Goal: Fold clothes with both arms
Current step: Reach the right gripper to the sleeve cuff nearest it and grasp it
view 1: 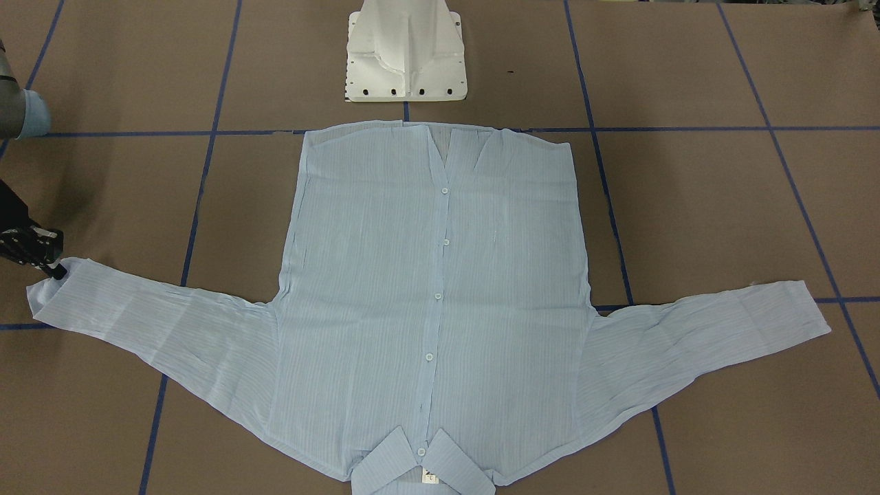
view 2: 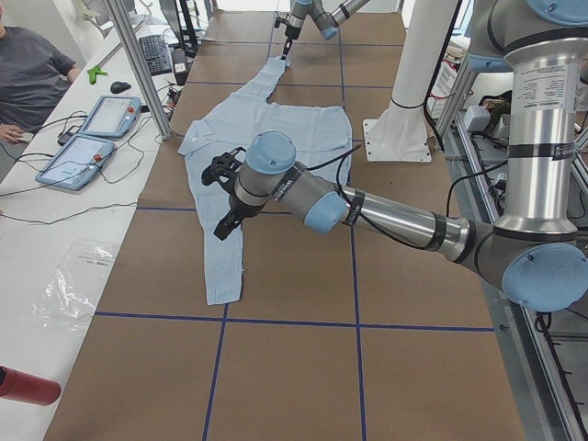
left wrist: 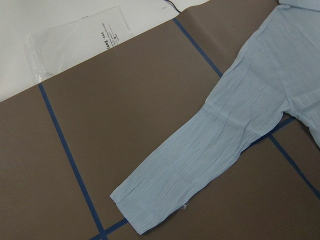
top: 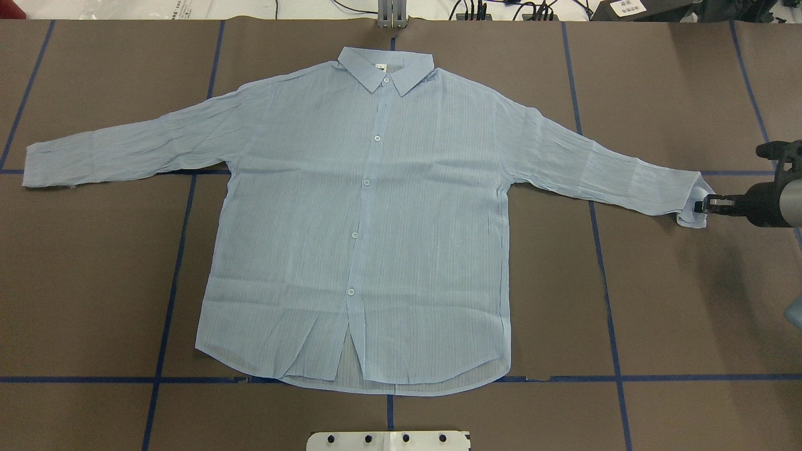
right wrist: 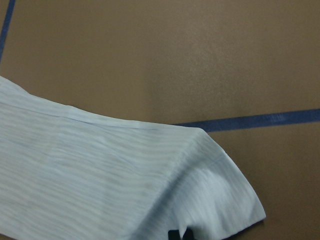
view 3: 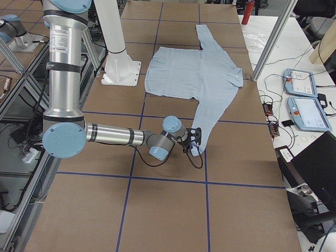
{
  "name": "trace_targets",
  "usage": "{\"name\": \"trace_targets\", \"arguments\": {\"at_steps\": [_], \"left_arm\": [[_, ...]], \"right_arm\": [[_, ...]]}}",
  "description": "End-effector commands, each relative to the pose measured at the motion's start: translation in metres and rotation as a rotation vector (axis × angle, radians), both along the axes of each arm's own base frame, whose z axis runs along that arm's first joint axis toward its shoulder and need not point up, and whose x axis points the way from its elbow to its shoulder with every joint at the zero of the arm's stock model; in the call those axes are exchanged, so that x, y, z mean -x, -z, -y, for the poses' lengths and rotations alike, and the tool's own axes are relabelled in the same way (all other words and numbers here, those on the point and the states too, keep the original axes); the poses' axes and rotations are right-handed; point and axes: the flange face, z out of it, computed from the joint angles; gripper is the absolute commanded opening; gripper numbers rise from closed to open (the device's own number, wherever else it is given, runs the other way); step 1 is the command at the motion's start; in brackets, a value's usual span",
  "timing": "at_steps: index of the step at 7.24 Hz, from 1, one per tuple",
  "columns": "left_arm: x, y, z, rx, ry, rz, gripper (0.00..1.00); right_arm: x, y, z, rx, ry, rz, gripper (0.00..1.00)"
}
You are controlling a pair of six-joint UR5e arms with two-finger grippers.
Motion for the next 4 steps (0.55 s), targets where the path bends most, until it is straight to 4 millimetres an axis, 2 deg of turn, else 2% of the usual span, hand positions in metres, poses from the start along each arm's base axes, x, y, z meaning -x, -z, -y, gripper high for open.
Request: {"name": "trace_targets", "arguments": {"at_steps": [1, 2, 3, 4], "left_arm": [[0.000, -0.001, 0.000, 0.002, 0.000, 0.000, 1.00], [0.000, -0.002, 0.000, 0.004, 0.000, 0.000, 1.00], [0.000, -0.003, 0.000, 0.007, 0.000, 0.000, 1.00], [0.000, -0.004, 0.000, 0.006, -0.002, 0.001, 1.00]], "right_arm": [[-0.021, 0.020, 0.006, -0.015, -0.013, 0.041, 0.00], [-0.034, 0.042, 0.010, -0.044, -0.026, 0.070, 0.00], [-0.033, 0.066, 0.018, -0.051, -0.034, 0.074, 0.00], [-0.022, 0.116, 0.040, -0.054, -0.045, 0.069, 0.00]]}}
